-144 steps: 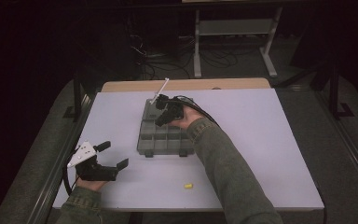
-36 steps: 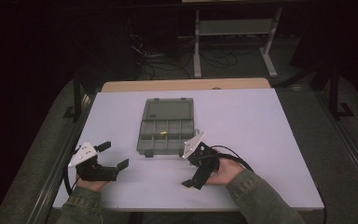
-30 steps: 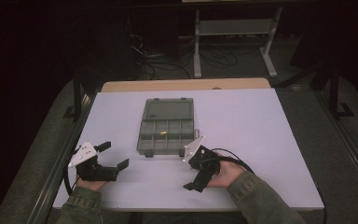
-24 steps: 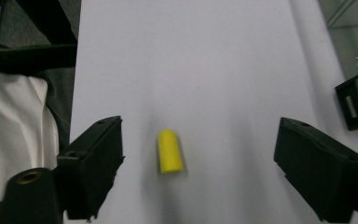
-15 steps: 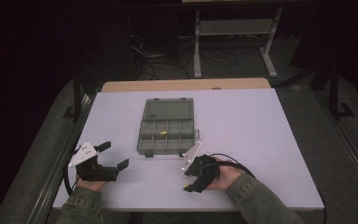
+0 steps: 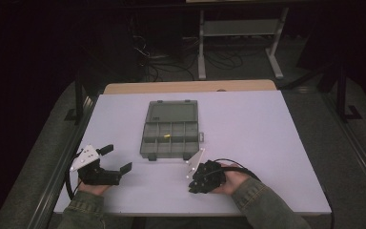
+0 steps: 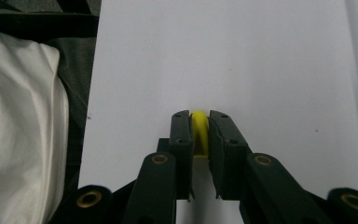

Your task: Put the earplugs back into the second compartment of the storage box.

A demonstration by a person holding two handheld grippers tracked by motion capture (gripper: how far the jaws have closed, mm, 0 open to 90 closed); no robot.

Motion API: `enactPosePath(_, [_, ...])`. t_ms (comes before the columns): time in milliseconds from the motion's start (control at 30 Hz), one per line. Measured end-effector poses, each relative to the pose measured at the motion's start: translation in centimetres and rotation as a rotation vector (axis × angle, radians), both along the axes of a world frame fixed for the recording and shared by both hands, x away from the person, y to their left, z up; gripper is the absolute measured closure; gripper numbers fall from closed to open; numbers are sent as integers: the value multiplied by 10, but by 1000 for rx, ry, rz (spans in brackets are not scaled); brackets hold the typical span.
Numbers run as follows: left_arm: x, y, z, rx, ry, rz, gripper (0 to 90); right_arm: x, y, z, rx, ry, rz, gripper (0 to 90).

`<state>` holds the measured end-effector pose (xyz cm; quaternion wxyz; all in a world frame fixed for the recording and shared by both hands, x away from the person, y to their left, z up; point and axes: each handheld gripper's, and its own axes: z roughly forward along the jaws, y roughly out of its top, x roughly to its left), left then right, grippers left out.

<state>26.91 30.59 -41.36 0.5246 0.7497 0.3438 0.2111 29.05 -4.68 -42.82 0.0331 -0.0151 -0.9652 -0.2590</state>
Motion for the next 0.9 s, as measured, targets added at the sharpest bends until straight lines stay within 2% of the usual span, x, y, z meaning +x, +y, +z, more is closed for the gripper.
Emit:
enactPosePath(233, [0, 0, -1, 4, 5, 9, 0, 3, -3, 12, 47, 7, -21, 789])
enactPosePath(400, [0, -1, -1, 8, 9, 6, 0, 10, -4, 27, 58, -14, -37, 793])
enactPosePath(567, [0, 0, -1, 7, 6, 6, 0, 20, -2, 44, 78, -43, -49, 797])
enactPosePath(800, [0, -1, -1, 7, 7, 5, 0, 38, 2, 64, 101, -55, -73, 798])
enactPosePath(900, [0, -1, -2, 7, 9, 6, 0, 48, 5, 70, 108, -46, -81, 798])
